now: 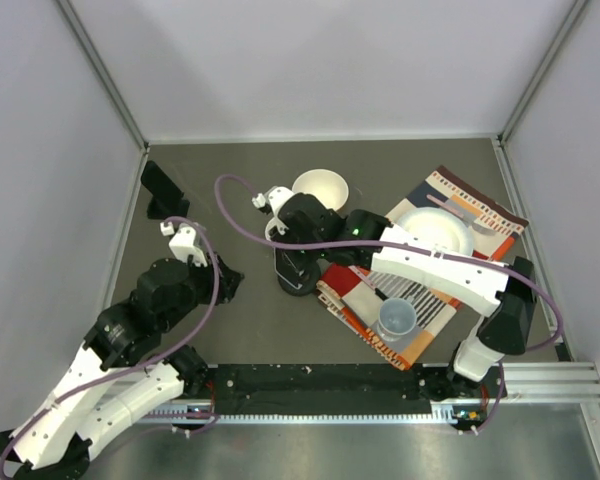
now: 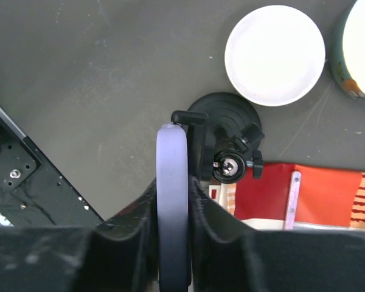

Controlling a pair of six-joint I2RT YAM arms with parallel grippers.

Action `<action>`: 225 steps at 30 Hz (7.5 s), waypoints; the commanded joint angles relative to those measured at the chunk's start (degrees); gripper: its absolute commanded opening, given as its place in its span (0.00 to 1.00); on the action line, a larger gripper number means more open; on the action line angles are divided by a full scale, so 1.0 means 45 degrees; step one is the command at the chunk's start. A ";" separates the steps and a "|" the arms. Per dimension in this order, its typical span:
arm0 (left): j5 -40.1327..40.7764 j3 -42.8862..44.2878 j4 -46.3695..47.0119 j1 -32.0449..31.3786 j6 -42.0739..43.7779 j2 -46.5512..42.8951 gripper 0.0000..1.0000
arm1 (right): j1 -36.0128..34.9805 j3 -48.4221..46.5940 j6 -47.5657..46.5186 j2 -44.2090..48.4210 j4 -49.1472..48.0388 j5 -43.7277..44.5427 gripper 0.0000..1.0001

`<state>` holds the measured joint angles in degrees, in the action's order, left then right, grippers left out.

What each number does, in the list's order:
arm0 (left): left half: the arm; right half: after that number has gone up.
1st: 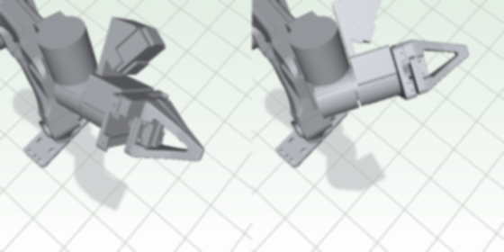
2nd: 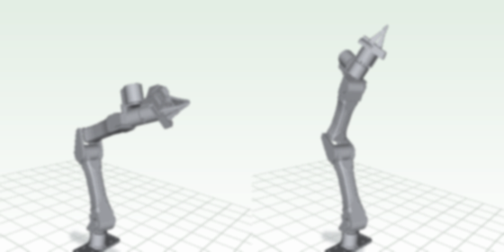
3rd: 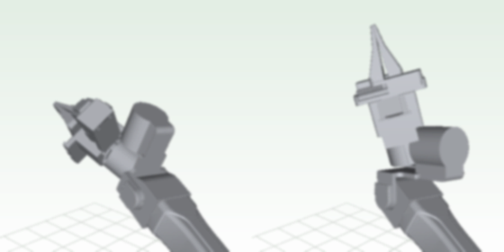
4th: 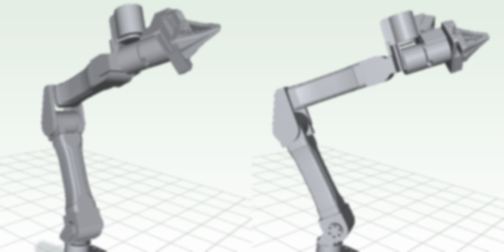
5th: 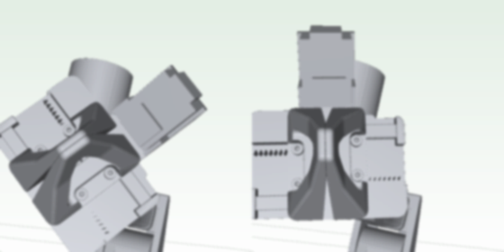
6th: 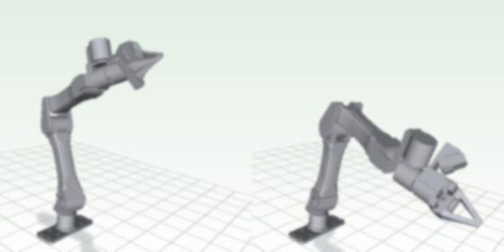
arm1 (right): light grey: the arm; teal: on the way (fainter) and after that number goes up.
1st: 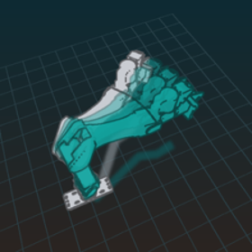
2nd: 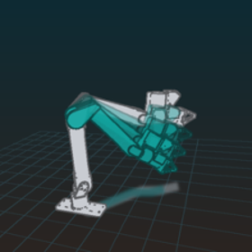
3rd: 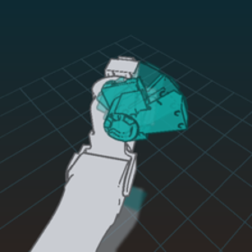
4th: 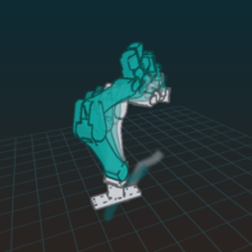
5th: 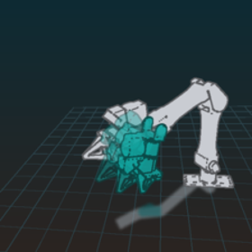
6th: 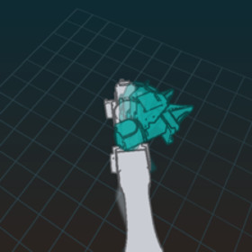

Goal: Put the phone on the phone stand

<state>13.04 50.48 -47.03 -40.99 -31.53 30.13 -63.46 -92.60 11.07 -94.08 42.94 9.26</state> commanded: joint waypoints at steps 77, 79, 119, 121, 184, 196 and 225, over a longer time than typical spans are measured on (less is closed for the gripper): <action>-0.7660 -0.1881 0.3692 0.0262 0.3452 0.2171 0.54 | 0.3985 0.5030 -0.5272 0.1903 -0.6534 -1.5630 0.00; -0.7780 -0.1920 0.3809 0.0262 0.3433 0.2230 0.54 | 0.4083 0.5011 -0.5311 0.1806 -0.6514 -1.5631 0.00; -0.6432 -0.2448 0.4474 0.0301 0.4076 0.1645 0.00 | 0.3340 0.8625 -0.1739 0.1651 -1.2900 -1.5082 0.50; -0.6471 -0.2332 0.4376 0.0301 0.4116 0.1722 0.00 | 0.3439 0.8256 -0.1620 0.1241 -1.2553 -1.5650 0.39; -0.7292 0.1987 0.2089 0.0828 0.3706 0.4299 0.68 | 0.4025 0.8233 -0.1444 0.0946 -1.3058 -1.6315 0.00; -0.6186 0.1887 0.1819 0.1258 0.4272 0.4460 0.00 | 0.3888 0.8662 -0.0334 0.1589 -1.3642 -1.4307 0.70; 0.1796 0.2162 0.5721 0.7440 0.5091 0.2930 0.00 | 0.4220 1.2160 0.1996 0.9968 -1.0857 -1.0183 0.99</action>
<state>28.64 59.46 -39.11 -16.97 -12.36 40.05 -44.71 -36.36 23.27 -54.78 -8.97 -38.39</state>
